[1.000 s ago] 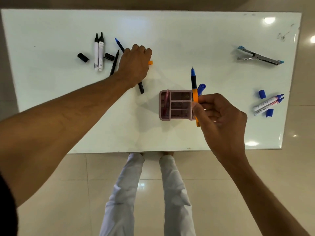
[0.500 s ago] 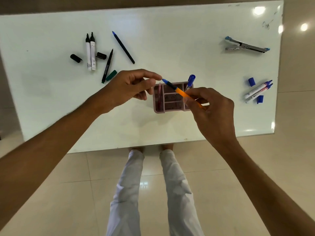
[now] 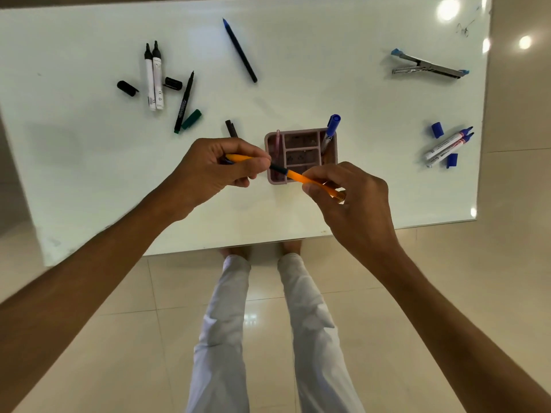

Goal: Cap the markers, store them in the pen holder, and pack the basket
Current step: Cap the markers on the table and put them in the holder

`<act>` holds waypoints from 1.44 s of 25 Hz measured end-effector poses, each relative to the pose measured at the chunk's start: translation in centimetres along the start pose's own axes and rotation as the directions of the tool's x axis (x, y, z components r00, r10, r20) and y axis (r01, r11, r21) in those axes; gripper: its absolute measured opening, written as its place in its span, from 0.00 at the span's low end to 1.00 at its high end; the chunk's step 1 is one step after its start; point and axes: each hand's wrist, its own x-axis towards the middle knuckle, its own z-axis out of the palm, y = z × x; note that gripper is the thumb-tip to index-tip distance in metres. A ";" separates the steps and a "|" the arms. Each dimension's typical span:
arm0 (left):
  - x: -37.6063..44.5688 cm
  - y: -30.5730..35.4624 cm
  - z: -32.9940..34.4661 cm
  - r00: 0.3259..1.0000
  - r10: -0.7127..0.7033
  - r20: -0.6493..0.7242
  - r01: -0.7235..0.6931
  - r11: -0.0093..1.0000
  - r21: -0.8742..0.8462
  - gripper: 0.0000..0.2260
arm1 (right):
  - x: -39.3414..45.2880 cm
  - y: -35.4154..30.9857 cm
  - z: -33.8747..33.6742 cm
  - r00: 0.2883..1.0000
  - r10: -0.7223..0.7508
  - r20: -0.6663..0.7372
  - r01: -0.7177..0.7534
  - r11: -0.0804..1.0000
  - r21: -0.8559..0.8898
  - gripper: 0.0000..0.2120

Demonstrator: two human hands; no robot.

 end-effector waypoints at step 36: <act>3.7 1.2 1.9 0.898 0.407 -0.165 -0.210 0.727 0.653 0.11 | 22.6 5.0 -3.4 0.997 0.047 -0.067 -0.032 0.976 0.214 0.11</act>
